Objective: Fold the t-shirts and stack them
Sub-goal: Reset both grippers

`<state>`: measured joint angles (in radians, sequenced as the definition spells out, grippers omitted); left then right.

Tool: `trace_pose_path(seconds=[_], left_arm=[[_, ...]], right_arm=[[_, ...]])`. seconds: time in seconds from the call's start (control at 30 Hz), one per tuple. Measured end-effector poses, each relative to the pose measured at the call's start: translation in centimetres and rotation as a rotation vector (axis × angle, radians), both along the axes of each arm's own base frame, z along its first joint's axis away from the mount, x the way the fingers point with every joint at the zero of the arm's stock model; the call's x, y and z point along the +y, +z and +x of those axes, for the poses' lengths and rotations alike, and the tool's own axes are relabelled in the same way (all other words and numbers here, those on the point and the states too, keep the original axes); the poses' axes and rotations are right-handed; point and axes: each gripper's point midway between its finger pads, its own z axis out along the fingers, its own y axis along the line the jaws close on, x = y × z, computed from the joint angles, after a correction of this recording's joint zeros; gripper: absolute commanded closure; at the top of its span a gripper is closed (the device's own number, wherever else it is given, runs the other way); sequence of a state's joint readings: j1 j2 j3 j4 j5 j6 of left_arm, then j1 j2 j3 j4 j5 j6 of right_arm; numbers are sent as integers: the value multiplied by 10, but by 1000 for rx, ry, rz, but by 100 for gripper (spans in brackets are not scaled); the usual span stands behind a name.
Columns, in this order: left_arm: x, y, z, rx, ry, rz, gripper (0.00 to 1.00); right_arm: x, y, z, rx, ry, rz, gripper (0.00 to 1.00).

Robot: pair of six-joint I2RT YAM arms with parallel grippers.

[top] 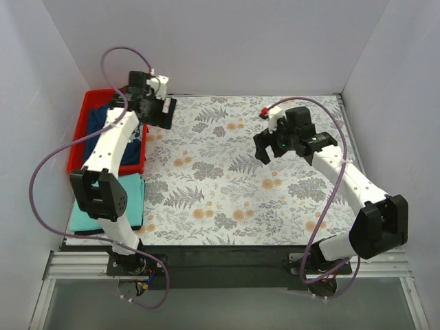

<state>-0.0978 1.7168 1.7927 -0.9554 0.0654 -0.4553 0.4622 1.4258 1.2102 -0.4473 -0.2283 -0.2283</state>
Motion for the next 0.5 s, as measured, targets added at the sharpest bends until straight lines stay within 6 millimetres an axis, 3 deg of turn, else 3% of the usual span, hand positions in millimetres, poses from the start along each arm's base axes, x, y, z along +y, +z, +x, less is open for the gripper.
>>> trace_pose_path(seconds=[0.1,0.23,0.33,0.5], left_arm=[[-61,-37,6,79,-79,-56,14],[-125,-79,-18,195,-178,-164,13],[-140,-99,-31,254,-187,-240,13],[-136,-135,-50,322,-155,-298,13]], right_arm=[[-43,-7,9,35,-120,26,2],[-89,-34,1,100,-249,18,2],[-101,-57,-18,150,-275,1,2],[-107,-80,-41,218,-280,-19,2]])
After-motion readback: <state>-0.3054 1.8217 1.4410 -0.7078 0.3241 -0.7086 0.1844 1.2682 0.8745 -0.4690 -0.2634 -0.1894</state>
